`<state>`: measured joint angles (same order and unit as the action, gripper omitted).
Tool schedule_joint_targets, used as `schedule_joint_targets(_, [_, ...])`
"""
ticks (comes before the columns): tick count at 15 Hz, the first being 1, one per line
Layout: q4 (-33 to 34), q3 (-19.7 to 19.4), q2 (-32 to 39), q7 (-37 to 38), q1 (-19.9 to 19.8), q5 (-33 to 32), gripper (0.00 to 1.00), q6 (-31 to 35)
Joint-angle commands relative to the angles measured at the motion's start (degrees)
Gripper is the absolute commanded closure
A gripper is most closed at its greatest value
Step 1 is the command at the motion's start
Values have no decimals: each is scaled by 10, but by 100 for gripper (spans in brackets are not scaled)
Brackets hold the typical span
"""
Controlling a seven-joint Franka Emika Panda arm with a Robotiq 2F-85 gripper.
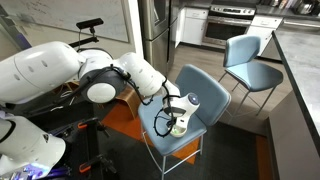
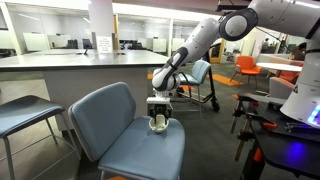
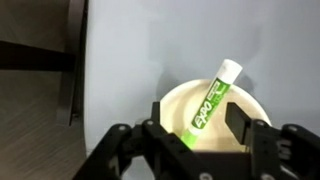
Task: Pick up the marker in the white bowl and put it on the chair
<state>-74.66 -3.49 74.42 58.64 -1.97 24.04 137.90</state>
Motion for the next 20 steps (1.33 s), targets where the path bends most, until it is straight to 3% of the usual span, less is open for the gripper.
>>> schedule_joint_targets(1, [54, 8, 34, 19, -11, 10, 19, -33])
schedule_joint_targets(6, [105, 9, 66, 33, -17, 8, 26, -53])
schedule_joint_targets(9, [137, 10, 85, 39, -24, 6, 40, -69])
schedule_joint_targets(10, [147, 11, 91, 43, -26, 6, 35, -74])
schedule_joint_targets(14, [184, 15, 115, 45, -34, 4, 39, -89])
schedule_joint_targets(16, [157, 19, 97, 40, -36, 5, 43, -79])
schedule_joint_targets(17, [157, 20, 96, 40, -36, 5, 63, -79])
schedule_joint_targets(18, [158, 21, 96, 40, -37, 5, 66, -80])
schedule_joint_targets(20, [158, 21, 96, 40, -38, 5, 81, -79])
